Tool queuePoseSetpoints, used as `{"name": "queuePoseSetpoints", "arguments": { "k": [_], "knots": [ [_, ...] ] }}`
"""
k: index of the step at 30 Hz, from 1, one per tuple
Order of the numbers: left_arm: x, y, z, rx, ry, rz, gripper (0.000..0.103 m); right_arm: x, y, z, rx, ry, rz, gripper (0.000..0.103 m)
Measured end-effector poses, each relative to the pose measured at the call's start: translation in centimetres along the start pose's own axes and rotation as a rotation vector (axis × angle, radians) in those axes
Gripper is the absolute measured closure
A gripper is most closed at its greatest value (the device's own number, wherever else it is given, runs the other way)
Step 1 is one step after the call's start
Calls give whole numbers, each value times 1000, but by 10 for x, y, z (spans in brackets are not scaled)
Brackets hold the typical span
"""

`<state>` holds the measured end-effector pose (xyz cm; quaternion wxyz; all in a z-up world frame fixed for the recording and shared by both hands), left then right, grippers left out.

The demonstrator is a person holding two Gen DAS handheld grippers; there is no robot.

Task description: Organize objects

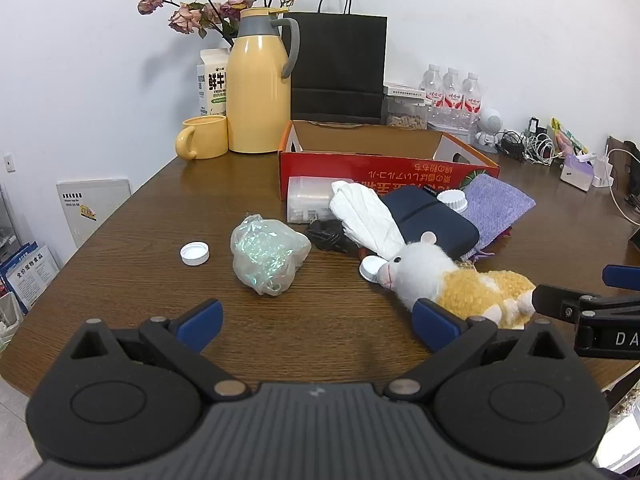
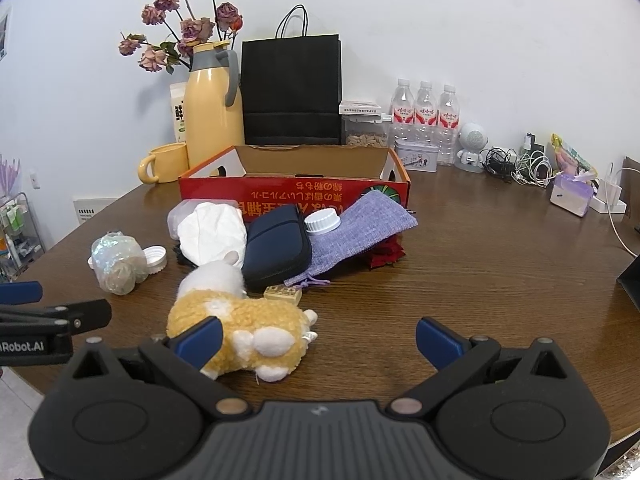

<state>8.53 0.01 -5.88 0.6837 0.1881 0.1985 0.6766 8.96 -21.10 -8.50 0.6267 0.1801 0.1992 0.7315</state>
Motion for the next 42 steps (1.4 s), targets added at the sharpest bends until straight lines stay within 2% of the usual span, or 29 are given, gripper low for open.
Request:
{"name": "queuePoseSetpoints", "arguments": {
  "k": [42],
  "knots": [
    [4,0,1,-3,6,0,0,0,1,0,-3,-2,4,0]
  ]
}}
Point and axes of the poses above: each gripper's, at about its wrist camera, not at the fingertips, and y roughly against the way its jaws point, x to its left, z to its top, the point moved 10 cm from there along -y, roughly the way its jaws point, and after that the axes turned 1 degree about -x, right-handed, at the moved point
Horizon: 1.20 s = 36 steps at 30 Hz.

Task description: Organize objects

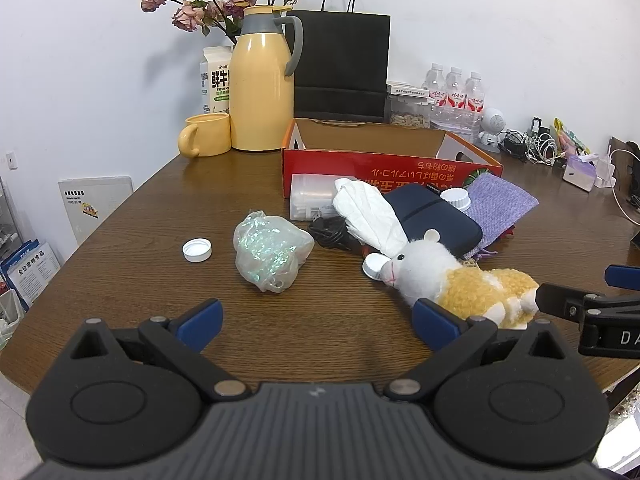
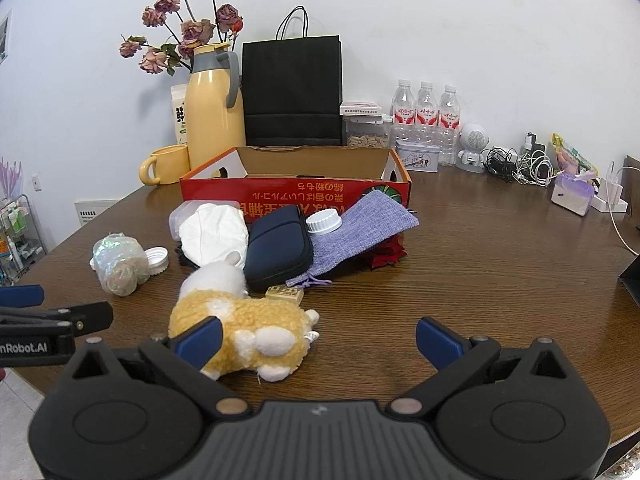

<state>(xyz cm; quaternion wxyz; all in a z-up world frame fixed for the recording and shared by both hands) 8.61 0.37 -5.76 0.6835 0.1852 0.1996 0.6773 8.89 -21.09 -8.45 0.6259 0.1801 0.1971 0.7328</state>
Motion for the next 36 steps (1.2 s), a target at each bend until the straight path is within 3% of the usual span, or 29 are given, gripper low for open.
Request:
{"name": "queuePoseSetpoints", "arguments": {
  "k": [14,22,30,36],
  "knots": [
    [0,0,1,-2,1,1,0,3,1,2,-13,-2,14,0],
    [16,-1,0,-15,35,24,0,18,1,6,-74,-2,98,0],
    [33,-7,-1,-12,74,41,0,39,-18,-1,-80,33,166,0],
    [42,-12,-4,-2,91,49,0,42,-44,-8,-32,22,181,0]
  ]
}}
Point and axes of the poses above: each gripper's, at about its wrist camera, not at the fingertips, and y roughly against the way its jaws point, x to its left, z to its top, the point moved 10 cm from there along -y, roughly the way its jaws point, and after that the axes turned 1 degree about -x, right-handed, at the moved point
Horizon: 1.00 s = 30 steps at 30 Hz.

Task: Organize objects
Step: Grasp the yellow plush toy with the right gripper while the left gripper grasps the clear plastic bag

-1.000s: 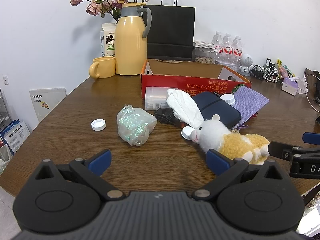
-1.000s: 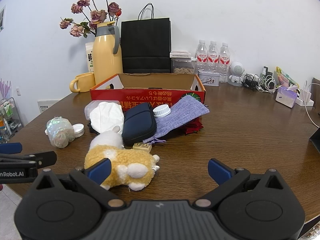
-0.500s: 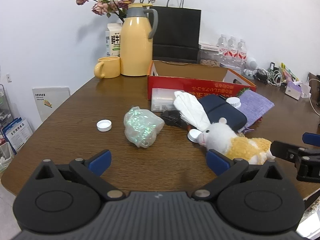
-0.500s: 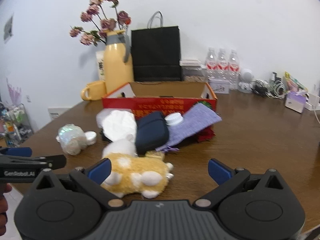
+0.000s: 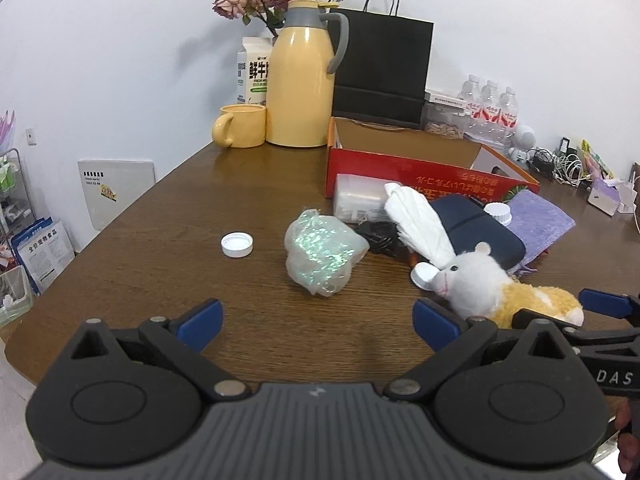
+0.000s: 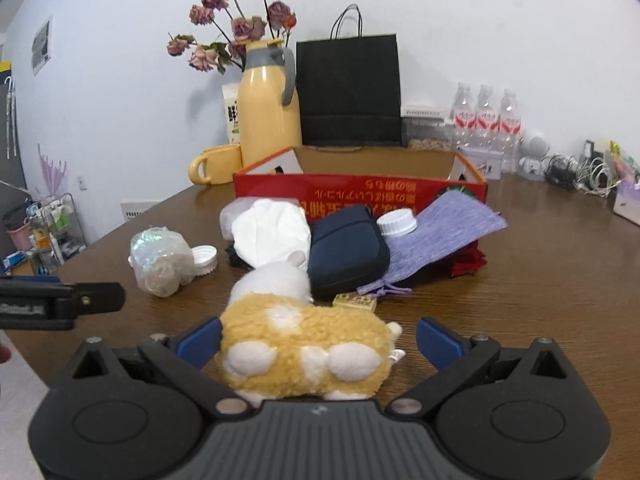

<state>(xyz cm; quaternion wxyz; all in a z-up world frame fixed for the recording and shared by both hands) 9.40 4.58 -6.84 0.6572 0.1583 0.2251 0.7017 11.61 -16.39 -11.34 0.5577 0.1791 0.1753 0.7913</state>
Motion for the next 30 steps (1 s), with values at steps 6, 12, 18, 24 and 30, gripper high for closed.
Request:
{"name": "queuePoseSetpoints", "arguments": {
  "k": [6,12,18,24,30],
  "knots": [
    [8,-3,-3,9,19,12,0,6,-16,-5,43,-4,45,0],
    [9,-4,-5,18,25,10,0,8,-25,-9,61,-14,45,0],
    [9,-5,-8,24,26,13,0,10,-33,-12,78,-17,38,0],
    [12,-8,-8,32,32,21,0,10,-35,-12,78,-29,49,5],
    [11,-9,-4,23,33,24,0,12,-28,-11,67,-26,72,10]
  ]
}}
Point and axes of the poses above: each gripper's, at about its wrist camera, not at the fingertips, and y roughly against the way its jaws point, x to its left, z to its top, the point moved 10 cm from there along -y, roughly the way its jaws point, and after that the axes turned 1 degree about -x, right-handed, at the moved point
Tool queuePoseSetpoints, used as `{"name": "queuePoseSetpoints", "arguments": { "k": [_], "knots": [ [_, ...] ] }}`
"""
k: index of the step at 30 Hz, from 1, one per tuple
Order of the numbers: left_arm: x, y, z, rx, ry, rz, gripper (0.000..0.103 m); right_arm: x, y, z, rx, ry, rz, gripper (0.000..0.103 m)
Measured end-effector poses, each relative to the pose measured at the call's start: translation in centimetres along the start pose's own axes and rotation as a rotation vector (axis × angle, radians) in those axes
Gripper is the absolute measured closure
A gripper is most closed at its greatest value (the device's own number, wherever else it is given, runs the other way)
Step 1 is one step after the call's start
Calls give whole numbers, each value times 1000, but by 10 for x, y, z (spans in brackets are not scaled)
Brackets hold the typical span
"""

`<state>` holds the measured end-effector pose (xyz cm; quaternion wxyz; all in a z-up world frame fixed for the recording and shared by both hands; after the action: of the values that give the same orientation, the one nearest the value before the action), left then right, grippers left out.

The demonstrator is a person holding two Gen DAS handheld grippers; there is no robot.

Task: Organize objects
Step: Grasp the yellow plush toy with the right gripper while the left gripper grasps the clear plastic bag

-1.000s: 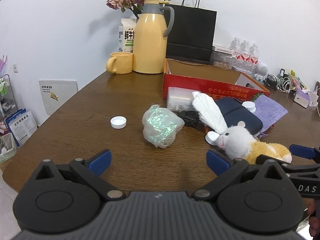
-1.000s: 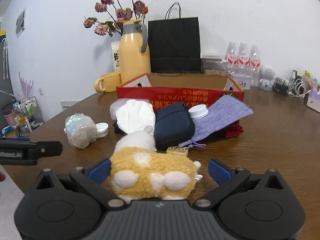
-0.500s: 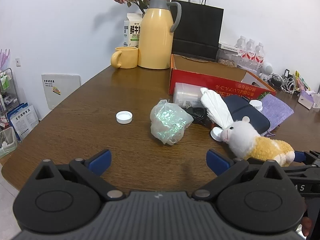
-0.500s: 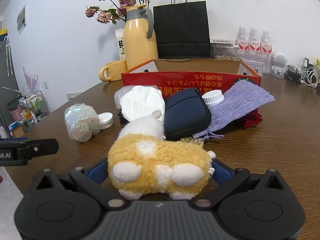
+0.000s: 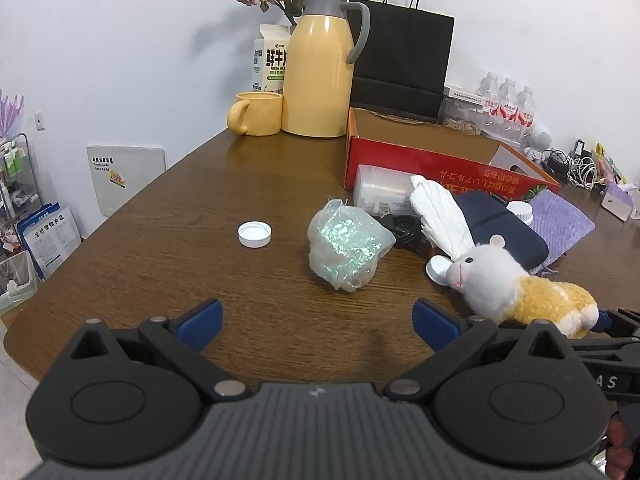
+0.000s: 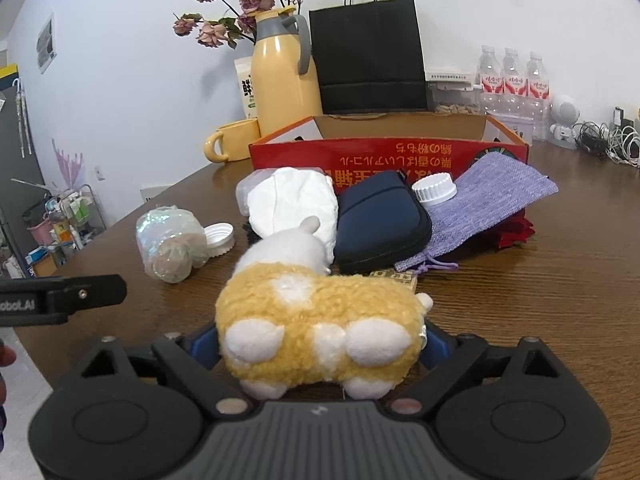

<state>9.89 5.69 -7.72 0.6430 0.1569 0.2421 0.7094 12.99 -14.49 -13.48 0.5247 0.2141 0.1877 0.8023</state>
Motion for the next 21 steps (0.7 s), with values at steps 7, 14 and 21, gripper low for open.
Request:
{"name": "queuePoseSetpoints", "arguments": {
  "k": [7,14,21],
  "knots": [
    [-1,0,10,-29,-18,10,0,-1,23,13,-92,22,-15,11],
    [-4,-9,26,-63,-60,45,0,-11,36,29,-156,36,-53,11],
    [-2,-26,43,-112,-56,63,0,-23,40,41,-187,49,-85,11]
  ]
}}
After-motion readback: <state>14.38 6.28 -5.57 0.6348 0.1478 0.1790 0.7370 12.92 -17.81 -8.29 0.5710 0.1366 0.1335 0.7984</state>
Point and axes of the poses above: each gripper's, at about its wrist camera, not at the fingertips, and y roughly against the way its jaws point, x to its left, z to its top, the point moved 10 cm from there along -y, roughly the way its jaws point, and after that the axes turned 1 degree about -x, right-handed, at the moved point
